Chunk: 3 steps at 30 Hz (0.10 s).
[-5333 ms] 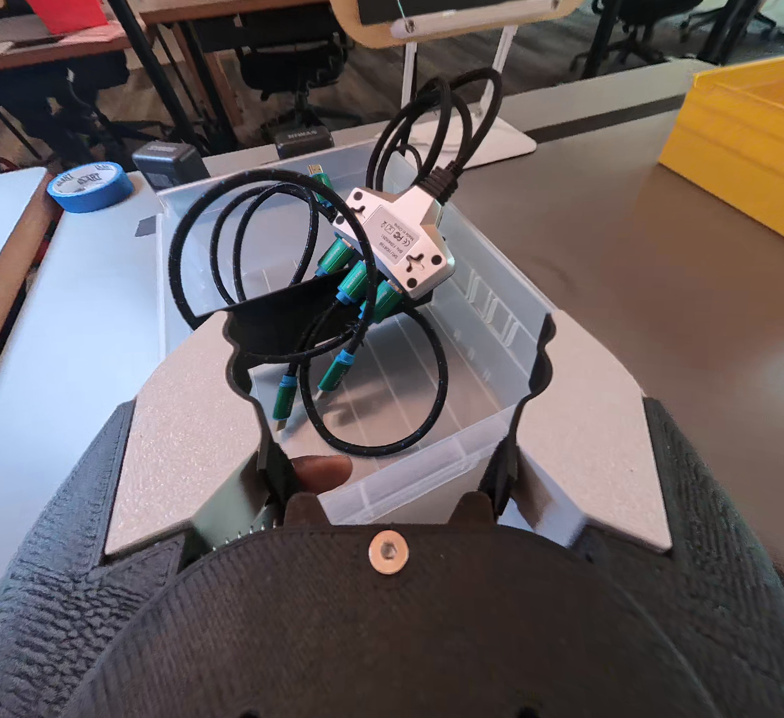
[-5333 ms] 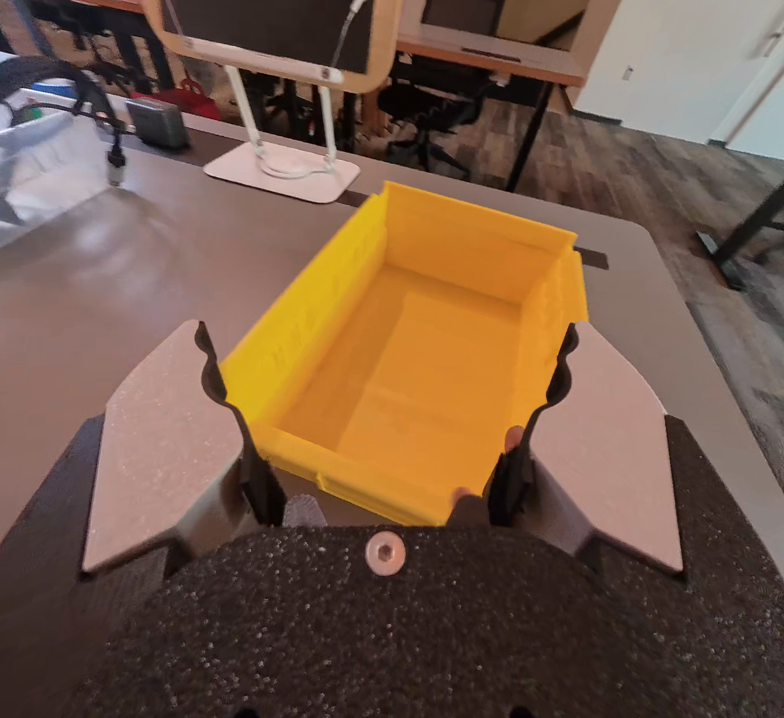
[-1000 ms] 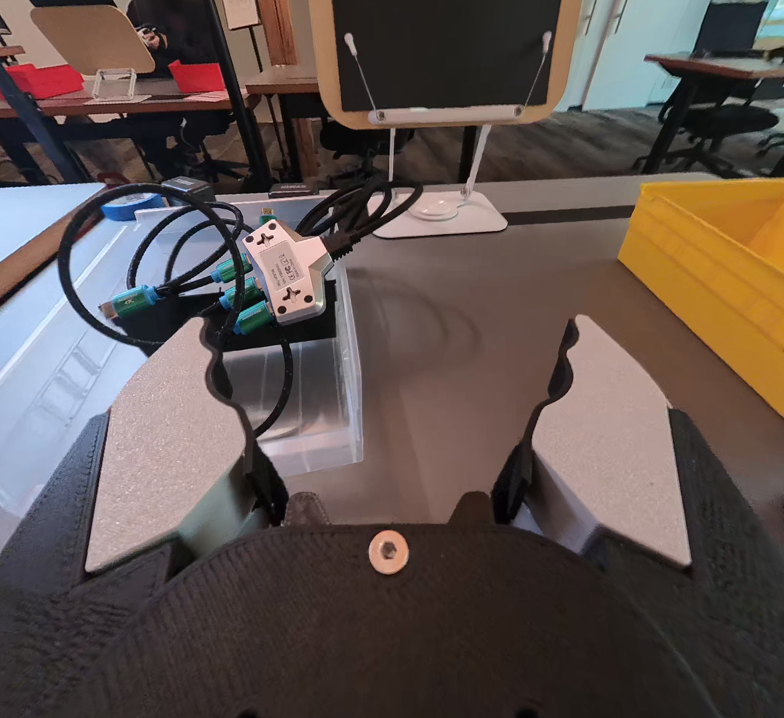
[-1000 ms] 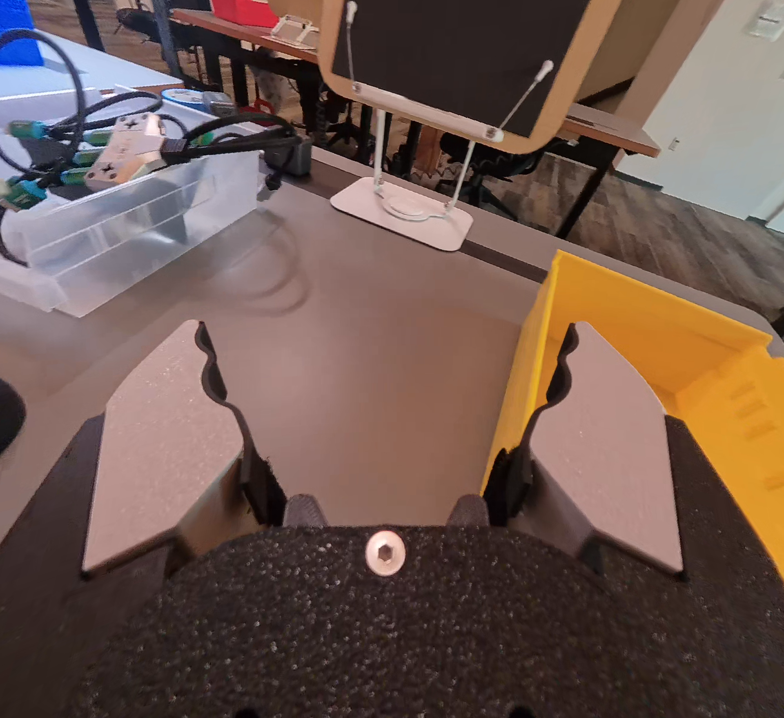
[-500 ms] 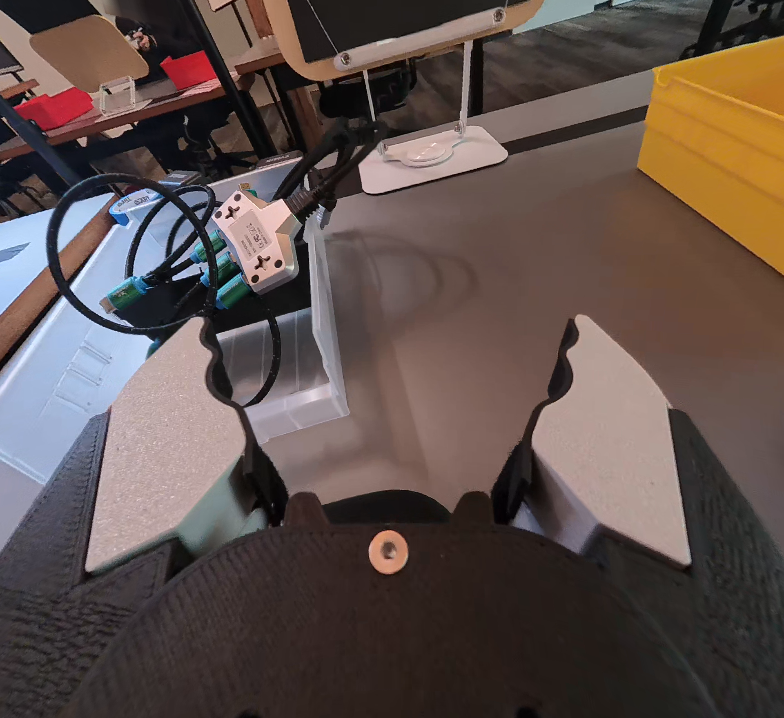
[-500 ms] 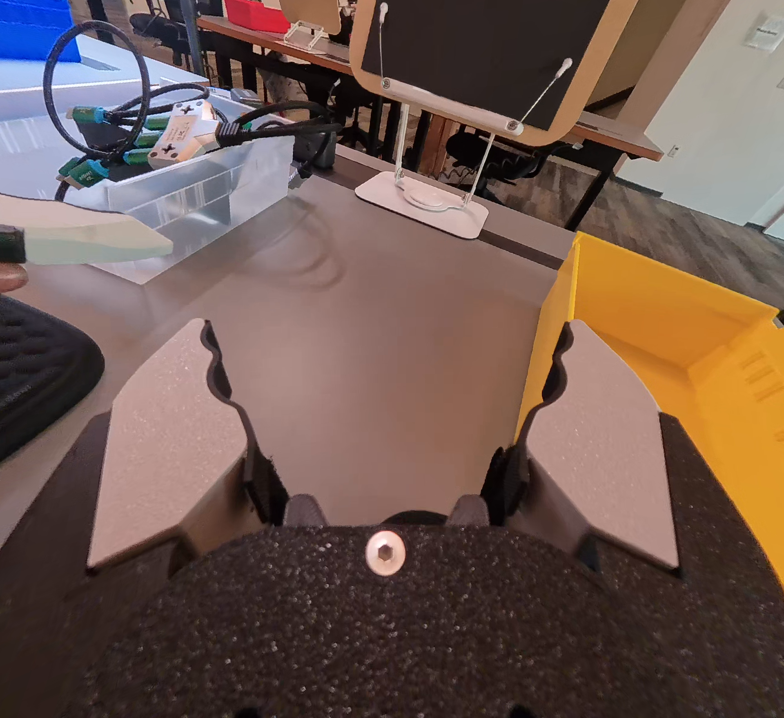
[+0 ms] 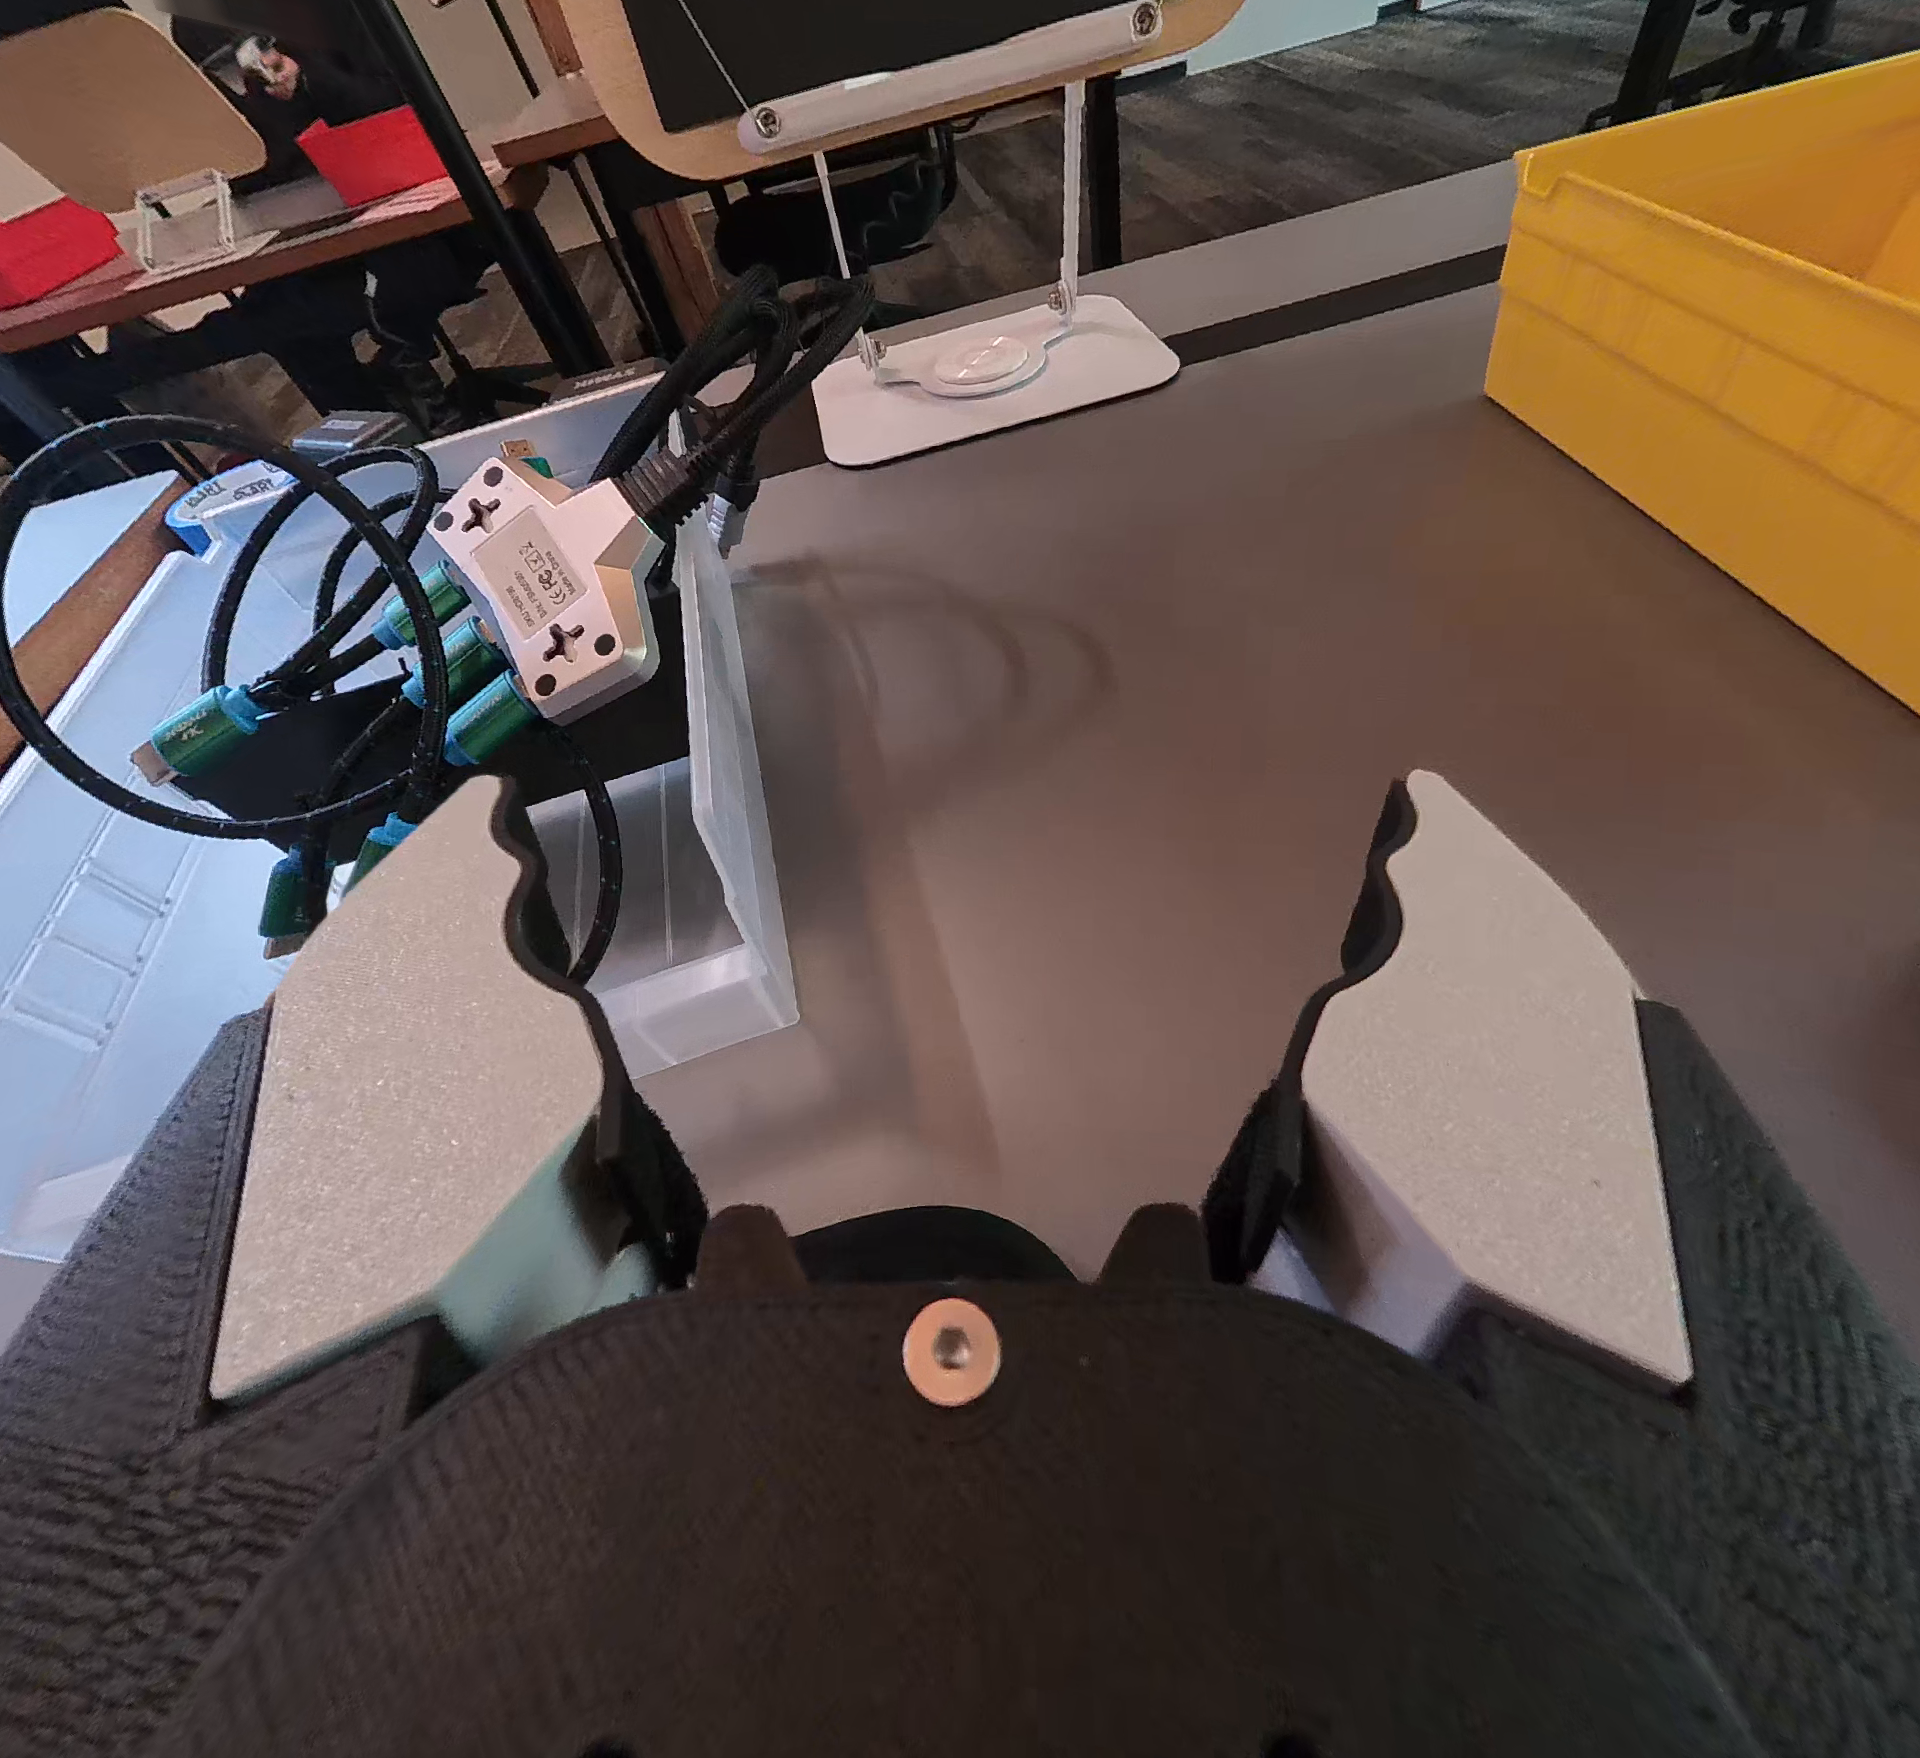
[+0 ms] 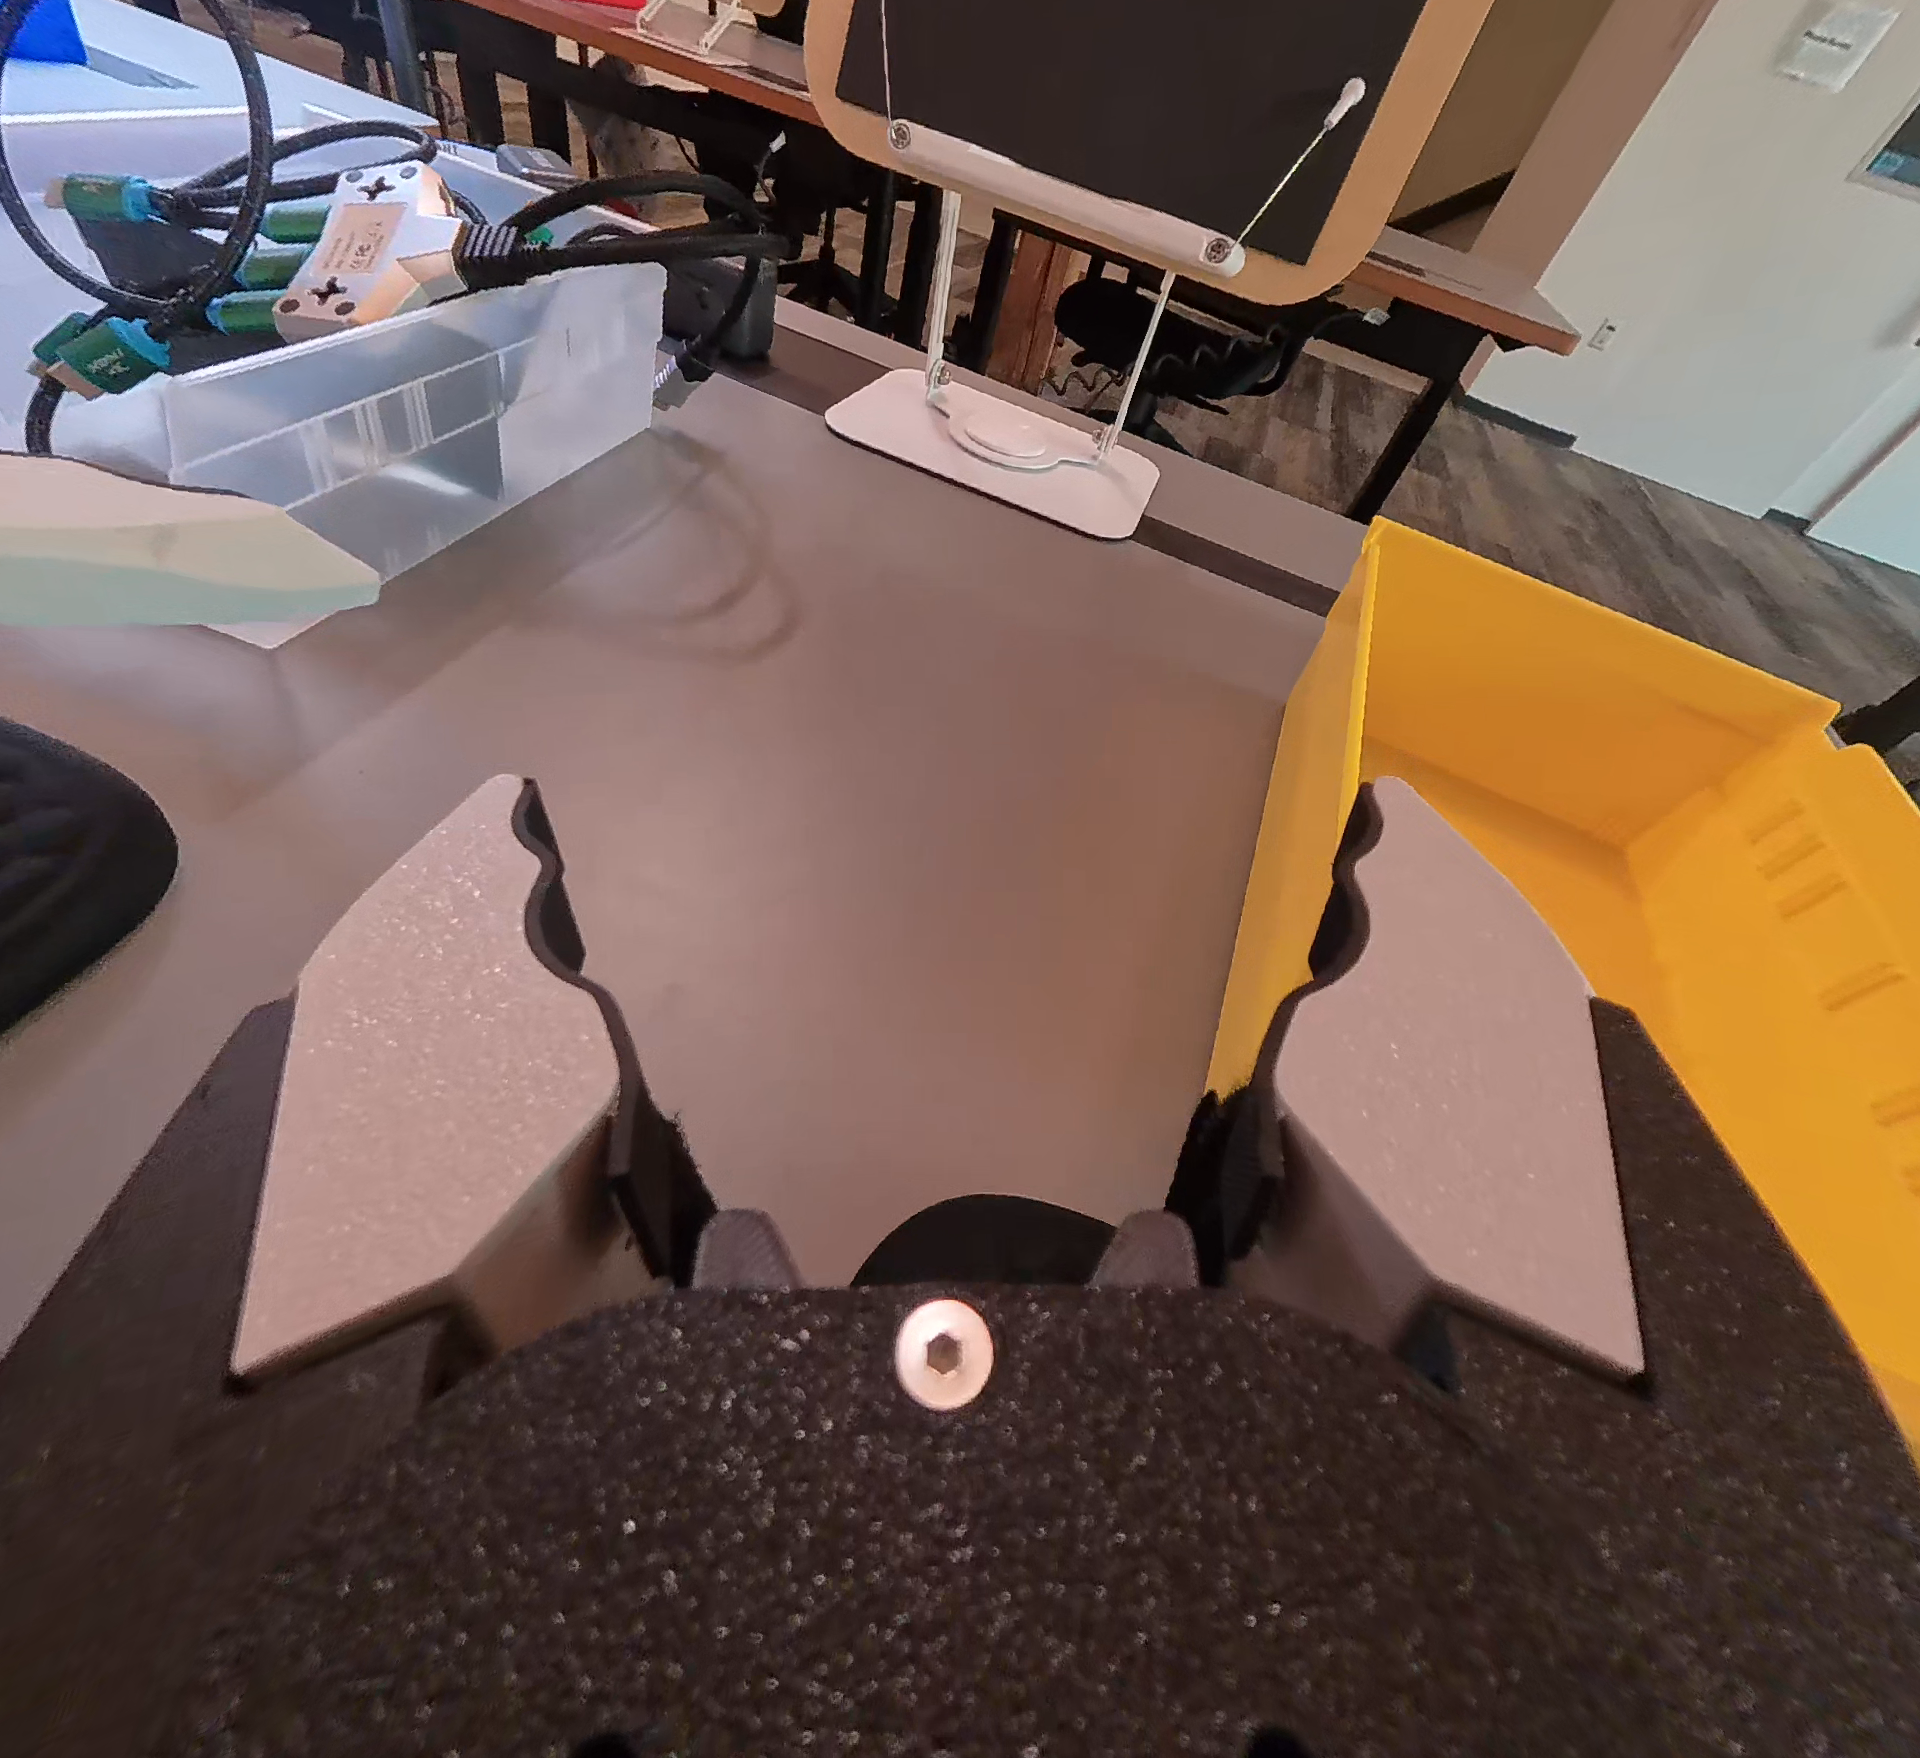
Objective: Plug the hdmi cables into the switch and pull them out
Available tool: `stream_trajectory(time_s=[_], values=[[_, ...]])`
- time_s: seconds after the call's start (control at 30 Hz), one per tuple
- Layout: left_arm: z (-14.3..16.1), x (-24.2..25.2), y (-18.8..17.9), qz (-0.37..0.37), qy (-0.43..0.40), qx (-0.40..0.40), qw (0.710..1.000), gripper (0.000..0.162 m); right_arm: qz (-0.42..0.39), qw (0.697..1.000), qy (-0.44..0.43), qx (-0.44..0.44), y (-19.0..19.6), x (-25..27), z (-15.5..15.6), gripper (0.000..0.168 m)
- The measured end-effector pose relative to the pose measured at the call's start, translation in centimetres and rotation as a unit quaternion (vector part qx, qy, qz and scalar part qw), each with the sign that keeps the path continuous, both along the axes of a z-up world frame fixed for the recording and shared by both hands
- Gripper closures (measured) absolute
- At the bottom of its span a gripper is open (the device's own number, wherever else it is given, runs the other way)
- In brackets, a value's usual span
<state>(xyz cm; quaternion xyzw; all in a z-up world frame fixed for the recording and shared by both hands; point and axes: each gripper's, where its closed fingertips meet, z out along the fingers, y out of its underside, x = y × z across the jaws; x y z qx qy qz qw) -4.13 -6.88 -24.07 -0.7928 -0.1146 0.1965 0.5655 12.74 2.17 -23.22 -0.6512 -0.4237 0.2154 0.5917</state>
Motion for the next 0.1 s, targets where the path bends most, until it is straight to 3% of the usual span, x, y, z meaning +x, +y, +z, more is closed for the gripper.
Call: stream_trajectory(time_s=[0.1], values=[[0.17,-0.08,-0.04,0.000,0.000,0.004,1.000,0.017,0.000,1.000,0.001,-0.001,0.17,-0.03,-0.07,0.031]])
